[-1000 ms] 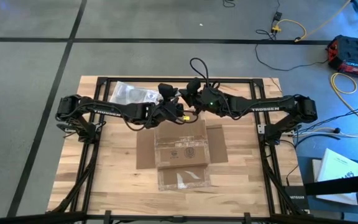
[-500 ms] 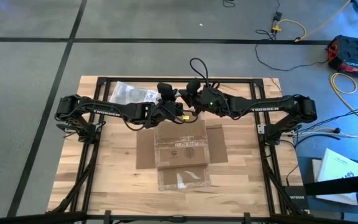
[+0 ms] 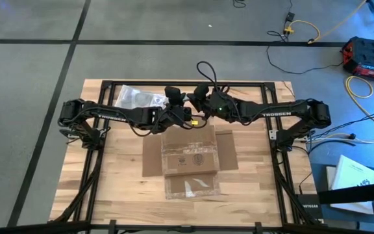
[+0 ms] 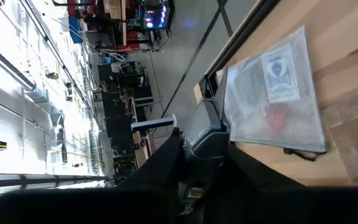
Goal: Unpack boxes
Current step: Break down the box until it is fully flat
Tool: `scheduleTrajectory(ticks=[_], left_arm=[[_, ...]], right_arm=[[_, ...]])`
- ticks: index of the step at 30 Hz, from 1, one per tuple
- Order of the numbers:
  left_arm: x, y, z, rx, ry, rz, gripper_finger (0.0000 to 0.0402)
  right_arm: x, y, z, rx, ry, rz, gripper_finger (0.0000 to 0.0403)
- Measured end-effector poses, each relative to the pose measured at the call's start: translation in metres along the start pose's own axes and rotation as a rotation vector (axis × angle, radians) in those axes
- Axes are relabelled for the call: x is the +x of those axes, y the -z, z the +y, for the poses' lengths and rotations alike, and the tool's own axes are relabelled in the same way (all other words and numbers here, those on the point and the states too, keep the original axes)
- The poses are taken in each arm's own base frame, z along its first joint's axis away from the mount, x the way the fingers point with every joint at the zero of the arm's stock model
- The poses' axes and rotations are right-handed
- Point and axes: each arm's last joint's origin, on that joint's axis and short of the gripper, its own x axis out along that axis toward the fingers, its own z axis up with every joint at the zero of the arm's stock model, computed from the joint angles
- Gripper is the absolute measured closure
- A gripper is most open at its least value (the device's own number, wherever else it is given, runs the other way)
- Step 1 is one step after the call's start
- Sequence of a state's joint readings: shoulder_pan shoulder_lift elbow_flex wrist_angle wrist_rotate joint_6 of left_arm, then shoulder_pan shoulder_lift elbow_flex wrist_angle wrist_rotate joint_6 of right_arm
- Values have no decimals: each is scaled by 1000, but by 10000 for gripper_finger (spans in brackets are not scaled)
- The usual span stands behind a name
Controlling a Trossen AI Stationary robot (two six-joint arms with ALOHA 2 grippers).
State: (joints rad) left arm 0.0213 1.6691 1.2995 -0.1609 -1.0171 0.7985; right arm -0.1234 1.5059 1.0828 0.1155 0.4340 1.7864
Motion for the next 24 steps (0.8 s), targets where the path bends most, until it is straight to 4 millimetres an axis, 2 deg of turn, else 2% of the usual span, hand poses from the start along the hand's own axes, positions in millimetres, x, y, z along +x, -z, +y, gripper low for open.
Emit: scheduleTrajectory(ticks=[6,17,24], left_arm=[[1,1,1,5,-8,8,343],[3,1,2,8,-24,19,343],[6,5,1,39,-47,68,343]], right_arm=[[0,0,0,-83,-1,-9,325],[-1,-1,-1,-130,37,14,320],[-2,-1,-4,-158,56,7,262]])
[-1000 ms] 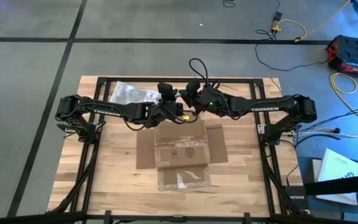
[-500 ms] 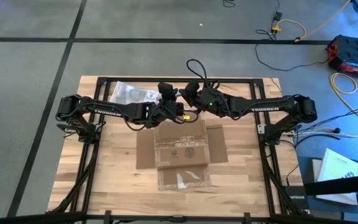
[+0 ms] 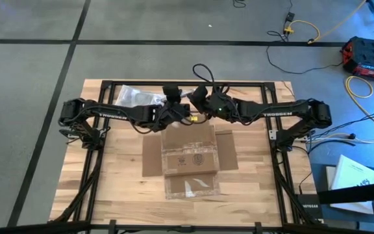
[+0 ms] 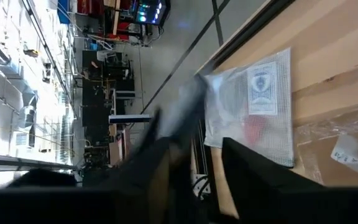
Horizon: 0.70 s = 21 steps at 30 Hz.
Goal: Unpack boxes
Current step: Break down the box until it is fully flat
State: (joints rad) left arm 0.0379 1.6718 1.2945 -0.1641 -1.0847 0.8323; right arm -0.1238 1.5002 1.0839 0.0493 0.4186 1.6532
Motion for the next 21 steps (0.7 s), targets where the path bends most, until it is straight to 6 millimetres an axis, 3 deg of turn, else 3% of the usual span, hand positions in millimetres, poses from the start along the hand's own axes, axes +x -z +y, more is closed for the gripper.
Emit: scheduleTrajectory(ticks=[11,21], left_arm=[[2,6,0,-9,-16,60,343],[-23,18,12,-200,-7,74,343]], right_arm=[[-2,-1,2,-31,-8,-9,166],[-13,-27,8,-117,36,-106,146]])
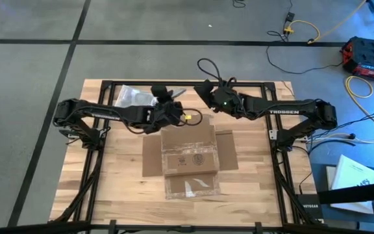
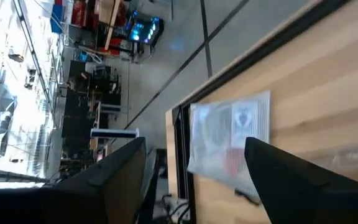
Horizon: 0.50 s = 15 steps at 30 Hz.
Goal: Unpack boxes
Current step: Break down the box until it is fully flat
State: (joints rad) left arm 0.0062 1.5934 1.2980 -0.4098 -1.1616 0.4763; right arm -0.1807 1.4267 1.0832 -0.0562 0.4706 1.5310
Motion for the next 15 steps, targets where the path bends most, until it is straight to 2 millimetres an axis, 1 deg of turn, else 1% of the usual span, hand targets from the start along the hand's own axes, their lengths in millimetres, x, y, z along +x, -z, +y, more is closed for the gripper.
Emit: scheduleTrajectory(ticks=[4,7,11,15], left_arm=[[-14,11,14,-172,25,9,343],[-26,23,23,-327,105,16,343],[-45,40,36,-622,295,77,343],[-69,52,40,-819,494,159,343]], right_arm=[[-4,-7,4,-57,-14,-22,146],[-10,-10,6,-135,-22,-29,146],[-18,-13,10,-346,-29,-30,146],[-28,-12,14,-586,-70,20,145]])
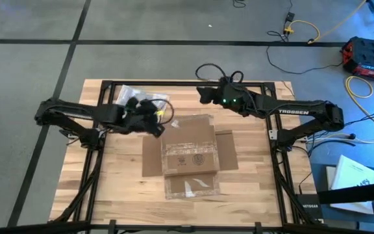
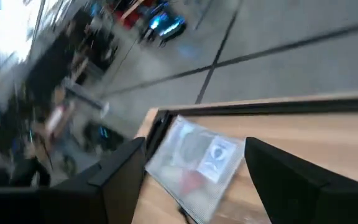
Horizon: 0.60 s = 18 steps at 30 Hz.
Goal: Unpack boxes
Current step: Break down the box until it is fully flat
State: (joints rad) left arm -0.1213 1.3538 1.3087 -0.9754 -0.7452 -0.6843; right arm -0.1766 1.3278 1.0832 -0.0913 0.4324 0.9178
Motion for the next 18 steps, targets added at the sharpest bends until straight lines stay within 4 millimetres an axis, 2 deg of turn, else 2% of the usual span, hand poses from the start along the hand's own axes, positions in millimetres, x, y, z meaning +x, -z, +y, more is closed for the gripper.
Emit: scheduleTrajectory(ticks=[7,13,18], left_arm=[[-36,19,-13,-269,301,205,343],[-60,42,-23,-476,412,330,343],[-60,75,-32,-672,512,381,343]], right_arm=[[-11,25,6,-358,-141,280,146],[-30,55,14,-605,-253,462,146],[-49,78,22,-800,-332,532,146]])
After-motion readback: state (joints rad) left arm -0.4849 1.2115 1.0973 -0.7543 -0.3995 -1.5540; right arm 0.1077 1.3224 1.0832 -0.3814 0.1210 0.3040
